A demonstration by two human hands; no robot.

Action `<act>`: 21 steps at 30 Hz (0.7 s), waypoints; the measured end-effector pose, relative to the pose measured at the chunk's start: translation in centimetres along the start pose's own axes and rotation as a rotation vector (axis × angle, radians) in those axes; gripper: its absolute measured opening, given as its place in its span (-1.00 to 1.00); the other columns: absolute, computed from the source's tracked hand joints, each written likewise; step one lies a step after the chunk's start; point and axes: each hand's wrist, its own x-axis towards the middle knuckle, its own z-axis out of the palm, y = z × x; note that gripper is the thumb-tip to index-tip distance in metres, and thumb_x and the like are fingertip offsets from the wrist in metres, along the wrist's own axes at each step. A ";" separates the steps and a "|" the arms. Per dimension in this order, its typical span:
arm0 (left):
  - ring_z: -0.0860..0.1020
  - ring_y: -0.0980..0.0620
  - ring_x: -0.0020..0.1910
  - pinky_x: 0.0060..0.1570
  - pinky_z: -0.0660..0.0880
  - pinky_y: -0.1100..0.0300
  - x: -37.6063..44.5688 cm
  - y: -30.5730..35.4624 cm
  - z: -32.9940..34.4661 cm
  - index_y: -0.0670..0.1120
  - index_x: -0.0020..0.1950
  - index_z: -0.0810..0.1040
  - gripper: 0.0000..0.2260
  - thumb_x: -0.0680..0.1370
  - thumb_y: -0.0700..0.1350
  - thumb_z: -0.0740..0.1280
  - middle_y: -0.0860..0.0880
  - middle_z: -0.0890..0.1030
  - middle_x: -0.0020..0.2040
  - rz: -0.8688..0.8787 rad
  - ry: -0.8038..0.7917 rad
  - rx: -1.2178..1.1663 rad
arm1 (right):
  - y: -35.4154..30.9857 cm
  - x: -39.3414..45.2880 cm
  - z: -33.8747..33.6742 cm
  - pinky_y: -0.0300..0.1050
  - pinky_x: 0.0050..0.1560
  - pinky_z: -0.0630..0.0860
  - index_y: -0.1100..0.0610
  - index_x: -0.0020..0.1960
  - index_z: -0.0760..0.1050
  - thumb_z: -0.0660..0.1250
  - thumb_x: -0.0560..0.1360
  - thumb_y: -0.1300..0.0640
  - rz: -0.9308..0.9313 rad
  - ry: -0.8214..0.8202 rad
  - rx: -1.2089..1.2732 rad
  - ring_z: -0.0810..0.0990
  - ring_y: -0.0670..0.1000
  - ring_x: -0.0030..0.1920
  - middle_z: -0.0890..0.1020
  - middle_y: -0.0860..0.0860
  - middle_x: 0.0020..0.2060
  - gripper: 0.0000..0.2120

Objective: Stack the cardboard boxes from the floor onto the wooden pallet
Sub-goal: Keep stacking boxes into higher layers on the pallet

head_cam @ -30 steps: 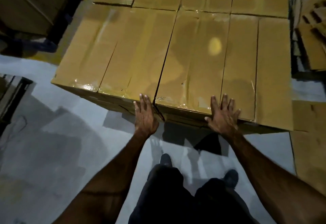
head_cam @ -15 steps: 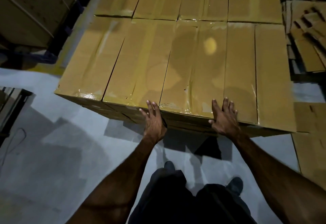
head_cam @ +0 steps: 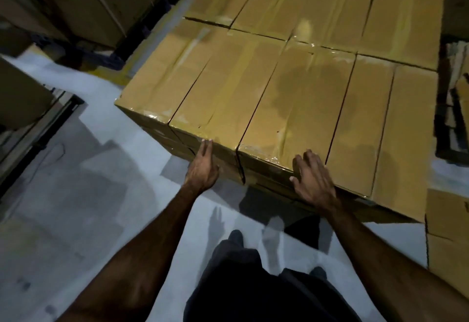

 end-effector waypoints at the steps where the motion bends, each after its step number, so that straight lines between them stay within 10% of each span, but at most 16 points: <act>1: 0.15 -0.33 0.64 0.45 0.42 -0.25 -0.9 -0.3 -0.3 -0.21 0.71 -0.03 -0.24 0.63 -0.13 0.33 -0.28 0.02 0.70 -0.017 0.021 -0.007 | -0.7 0.1 -0.2 0.33 0.61 0.17 0.05 0.67 0.16 0.37 0.62 -0.08 -0.048 -0.018 -0.011 0.06 0.28 0.66 0.04 0.19 0.69 -0.28; 9: 0.16 -0.25 0.66 0.58 0.19 -0.05 -3.1 -2.1 -1.9 -0.27 0.68 0.11 -0.29 0.66 0.07 0.26 -0.29 0.21 0.66 -0.164 0.118 -0.024 | -6.9 3.8 -0.4 0.35 0.59 0.20 0.11 0.69 0.09 0.32 0.65 -0.07 -0.340 -0.088 -0.048 0.06 0.28 0.67 0.04 0.21 0.69 -0.27; 21: -0.06 -0.28 0.69 0.57 0.17 -0.31 6.2 -15.1 -7.5 -0.22 0.71 -0.13 -0.14 0.64 0.04 0.35 -0.23 -0.12 0.72 -0.216 -0.042 0.190 | -20.6 11.7 4.1 0.46 0.56 0.04 0.04 0.72 -0.06 0.31 0.65 -0.09 -0.110 -0.119 -0.039 -0.11 0.24 0.69 -0.13 0.11 0.71 -0.20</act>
